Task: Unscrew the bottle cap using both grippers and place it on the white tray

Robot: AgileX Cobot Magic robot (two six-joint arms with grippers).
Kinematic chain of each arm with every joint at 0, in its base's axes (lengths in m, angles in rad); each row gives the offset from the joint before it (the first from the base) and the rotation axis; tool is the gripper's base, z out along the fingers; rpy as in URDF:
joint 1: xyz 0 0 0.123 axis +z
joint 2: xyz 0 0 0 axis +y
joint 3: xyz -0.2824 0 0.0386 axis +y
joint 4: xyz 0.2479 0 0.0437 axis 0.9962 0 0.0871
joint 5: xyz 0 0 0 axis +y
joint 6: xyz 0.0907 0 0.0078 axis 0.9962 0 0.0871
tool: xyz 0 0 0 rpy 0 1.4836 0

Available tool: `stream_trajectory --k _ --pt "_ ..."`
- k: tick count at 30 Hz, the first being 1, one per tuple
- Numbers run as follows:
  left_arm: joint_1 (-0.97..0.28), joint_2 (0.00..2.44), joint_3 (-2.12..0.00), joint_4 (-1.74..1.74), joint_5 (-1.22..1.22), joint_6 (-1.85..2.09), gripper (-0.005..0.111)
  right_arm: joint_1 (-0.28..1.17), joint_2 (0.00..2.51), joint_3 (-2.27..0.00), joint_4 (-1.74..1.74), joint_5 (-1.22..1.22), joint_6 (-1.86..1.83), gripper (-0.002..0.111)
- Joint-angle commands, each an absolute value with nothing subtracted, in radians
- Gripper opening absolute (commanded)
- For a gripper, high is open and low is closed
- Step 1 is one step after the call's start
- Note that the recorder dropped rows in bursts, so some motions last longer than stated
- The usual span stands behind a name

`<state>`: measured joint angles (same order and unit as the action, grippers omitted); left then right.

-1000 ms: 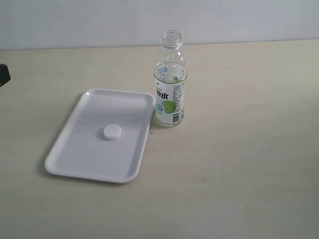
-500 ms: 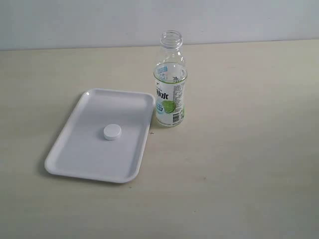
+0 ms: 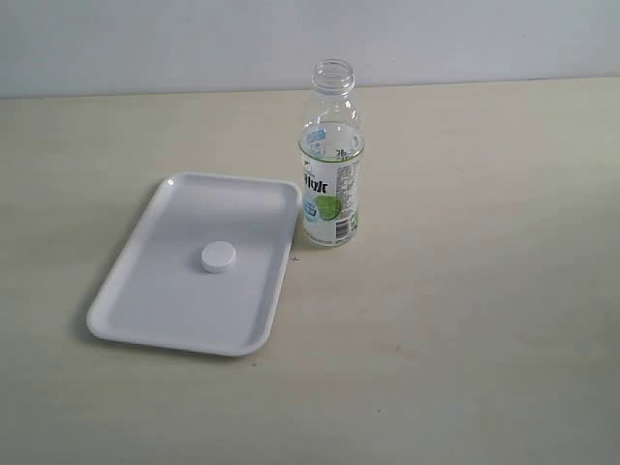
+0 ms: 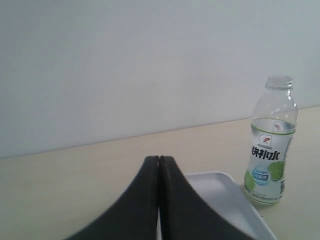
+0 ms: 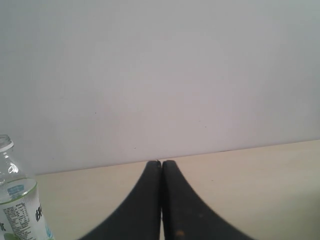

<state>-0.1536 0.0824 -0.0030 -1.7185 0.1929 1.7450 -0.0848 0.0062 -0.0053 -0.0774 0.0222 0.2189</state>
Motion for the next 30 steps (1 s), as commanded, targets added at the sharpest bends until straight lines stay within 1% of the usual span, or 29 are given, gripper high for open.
stream_trajectory --k 1,9,11,13,17,20,26,30 --pt "-0.159 0.049 0.000 -1.739 0.201 1.749 0.000 -0.083 0.000 0.000 -0.080 0.014 0.210 0.000" --pt "-0.159 0.036 -0.011 -1.678 0.162 1.702 0.000 -0.083 0.000 0.000 -0.080 0.014 0.210 0.000" --pt "-0.159 0.036 -0.011 -1.505 0.142 1.529 0.000 -0.083 0.000 0.000 -0.080 0.014 0.210 0.000" --pt "-0.159 0.036 -0.011 -1.261 0.117 1.260 0.000 -0.083 0.000 0.000 -0.080 0.014 0.210 0.000" --pt "-0.159 0.036 -0.011 -0.562 0.114 0.544 0.000 -0.083 0.000 0.000 -0.080 0.014 0.210 0.000" --pt "-0.159 0.036 0.000 -0.249 0.107 0.194 0.000 -0.083 0.000 0.000 -0.080 0.014 0.210 0.000" --pt "-0.159 0.036 0.000 -0.034 0.063 -0.065 0.000 -0.083 0.000 0.000 -0.080 0.014 0.210 0.000" --pt "-0.159 0.036 0.000 0.044 0.039 -0.124 0.000 -0.083 0.000 0.000 -0.080 0.014 0.210 0.000"
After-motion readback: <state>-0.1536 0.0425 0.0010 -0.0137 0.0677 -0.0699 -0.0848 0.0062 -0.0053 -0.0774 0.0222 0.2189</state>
